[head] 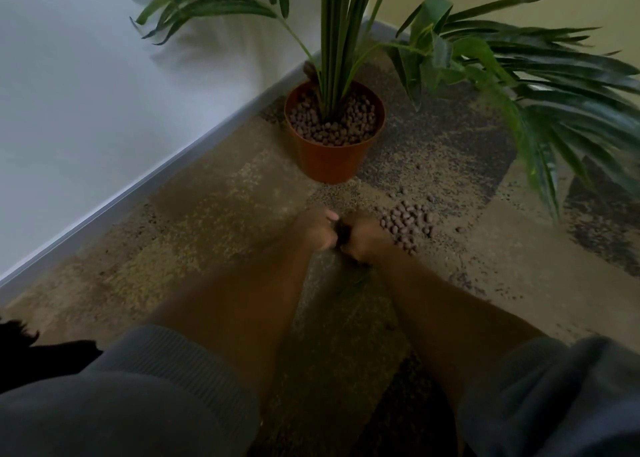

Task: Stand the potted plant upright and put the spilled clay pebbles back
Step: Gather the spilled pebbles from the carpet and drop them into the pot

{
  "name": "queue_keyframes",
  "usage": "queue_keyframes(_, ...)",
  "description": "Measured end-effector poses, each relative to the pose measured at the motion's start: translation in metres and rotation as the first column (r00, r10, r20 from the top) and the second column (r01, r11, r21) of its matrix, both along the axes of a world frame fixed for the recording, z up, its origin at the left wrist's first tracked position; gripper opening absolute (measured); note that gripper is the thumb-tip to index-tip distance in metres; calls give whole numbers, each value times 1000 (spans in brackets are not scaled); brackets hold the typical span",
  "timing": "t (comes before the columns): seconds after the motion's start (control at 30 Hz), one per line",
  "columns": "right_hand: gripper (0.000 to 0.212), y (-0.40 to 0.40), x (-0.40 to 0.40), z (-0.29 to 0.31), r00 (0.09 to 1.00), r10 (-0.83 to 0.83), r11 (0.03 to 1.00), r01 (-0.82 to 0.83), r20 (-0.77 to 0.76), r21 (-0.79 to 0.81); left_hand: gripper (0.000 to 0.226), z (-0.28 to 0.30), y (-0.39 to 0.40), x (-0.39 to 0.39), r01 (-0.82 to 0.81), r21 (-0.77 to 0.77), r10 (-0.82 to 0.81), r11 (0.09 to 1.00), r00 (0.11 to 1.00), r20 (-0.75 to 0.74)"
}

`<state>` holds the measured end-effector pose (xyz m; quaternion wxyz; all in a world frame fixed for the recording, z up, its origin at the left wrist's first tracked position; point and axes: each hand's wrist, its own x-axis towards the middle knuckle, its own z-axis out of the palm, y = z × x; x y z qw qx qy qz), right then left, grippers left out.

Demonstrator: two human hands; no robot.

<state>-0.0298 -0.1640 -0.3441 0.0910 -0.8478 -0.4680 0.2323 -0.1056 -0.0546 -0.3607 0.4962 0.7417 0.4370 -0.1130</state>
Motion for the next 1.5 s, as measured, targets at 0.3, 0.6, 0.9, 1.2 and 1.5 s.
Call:
queue_keyframes(0.3,26,3,-2,-24,993,-64,998,66,-100,13,19,-17,-11,-6,255,336,-252,907,966,-53)
queue_keyframes(0.6,19,4,-1,-20,989,-49,999,48,-137,-13,18,-9,-13,-3,396,340,-345,853,917,-201)
queue_keyframes(0.9,15,7,3,-13,592,-568,751,657,-572,-67,34,0,-5,-8,-235,-284,259,929,964,50)
queue_keyframes(1.2,13,21,11,15,-228,-287,463,817,-930,-343,18,13,-3,-18,-513,-760,818,399,574,43)
queue_keyframes(1.5,23,46,15,39,-245,-311,410,837,-918,-362,34,34,16,-17,-583,-810,973,69,219,-75)
